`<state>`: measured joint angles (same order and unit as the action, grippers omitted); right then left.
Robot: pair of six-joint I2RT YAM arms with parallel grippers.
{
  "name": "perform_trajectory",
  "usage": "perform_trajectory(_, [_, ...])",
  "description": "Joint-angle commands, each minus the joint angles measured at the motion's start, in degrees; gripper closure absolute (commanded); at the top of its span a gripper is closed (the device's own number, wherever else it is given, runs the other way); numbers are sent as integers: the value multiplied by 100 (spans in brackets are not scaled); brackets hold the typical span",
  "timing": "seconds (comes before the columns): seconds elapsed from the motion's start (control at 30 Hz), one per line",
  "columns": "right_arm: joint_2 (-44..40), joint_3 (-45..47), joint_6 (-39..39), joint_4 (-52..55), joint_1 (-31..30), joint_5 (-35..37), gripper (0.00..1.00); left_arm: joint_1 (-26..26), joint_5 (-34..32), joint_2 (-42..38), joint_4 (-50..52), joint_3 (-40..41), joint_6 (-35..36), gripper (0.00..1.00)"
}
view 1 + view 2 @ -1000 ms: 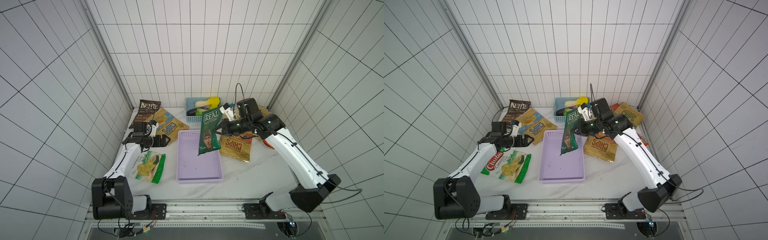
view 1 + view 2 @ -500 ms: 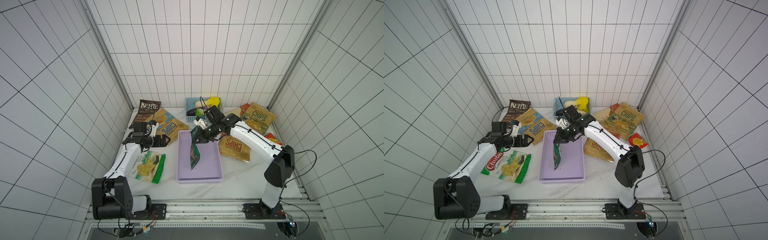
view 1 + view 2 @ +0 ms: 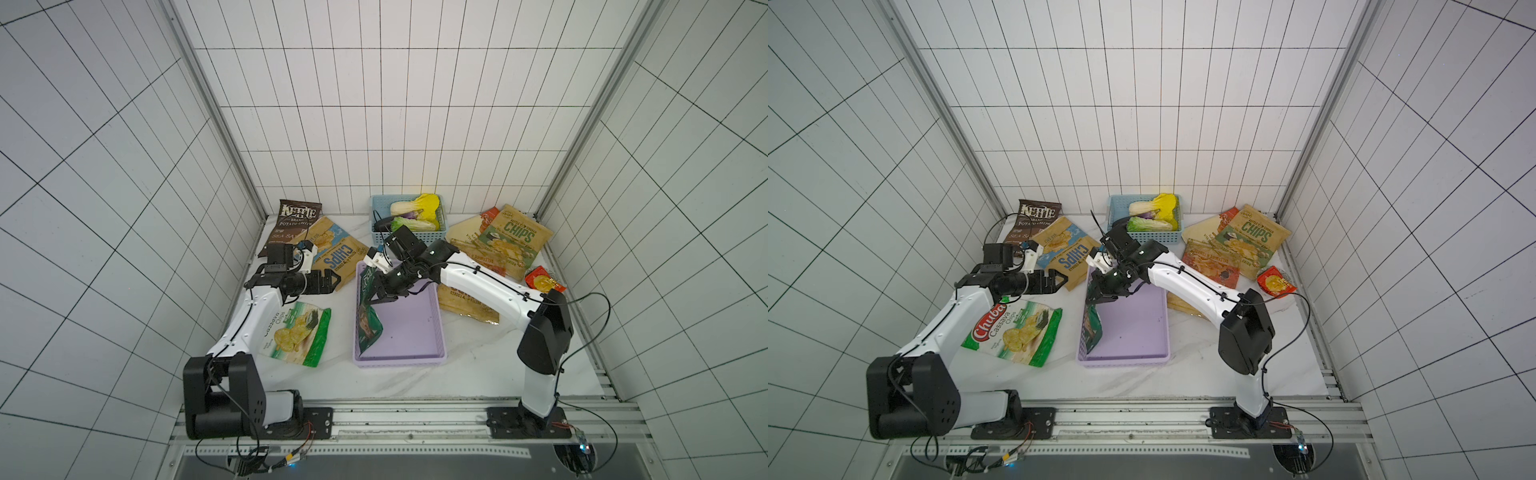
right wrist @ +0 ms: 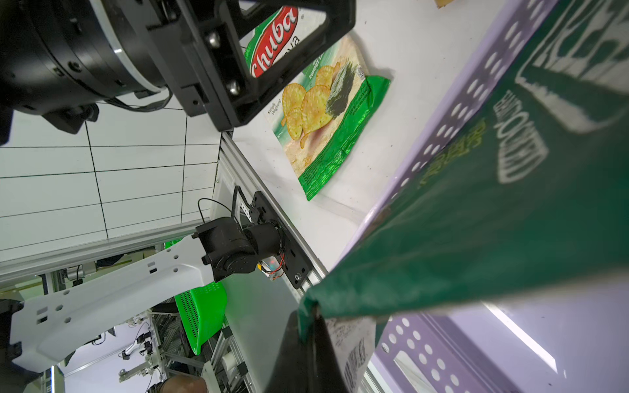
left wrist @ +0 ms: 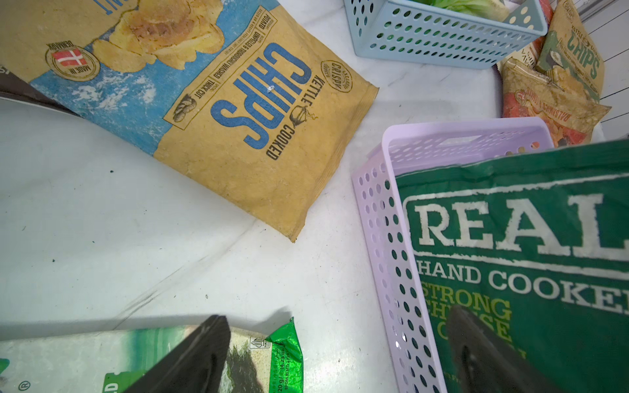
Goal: Put the potato chips into the basket
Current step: Place the potato chip in the basket.
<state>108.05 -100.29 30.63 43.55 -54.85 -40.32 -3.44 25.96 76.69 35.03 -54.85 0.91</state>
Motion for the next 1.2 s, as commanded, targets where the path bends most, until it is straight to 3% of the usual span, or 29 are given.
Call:
perform_trajectory(0.0, [-257,337,-24,-119,-105,-118,100,-16,-29,-84,38,-140,-12,2])
perform_trajectory(0.3, [-135,1079,-83,-392,-72,-15,100,-13,2,-66,37,-140,-2,2])
perform_trajectory(0.5, [-497,1520,-76,-400,253,222,100,-10,25,-75,48,-136,6,2])
perform_trajectory(0.6, [-807,1799,-113,-364,477,355,83,-9,15,-58,48,-131,6,2])
perform_trajectory(0.77, [-1404,2060,-518,255,959,1036,41,-7,46,-13,48,-140,24,2])
perform_trajectory(0.97, [-1892,1990,-813,732,1219,1756,39,0,59,11,49,-131,41,2])
perform_trajectory(1.17, [-1458,1736,-804,724,643,1660,41,8,37,47,48,-136,49,2])
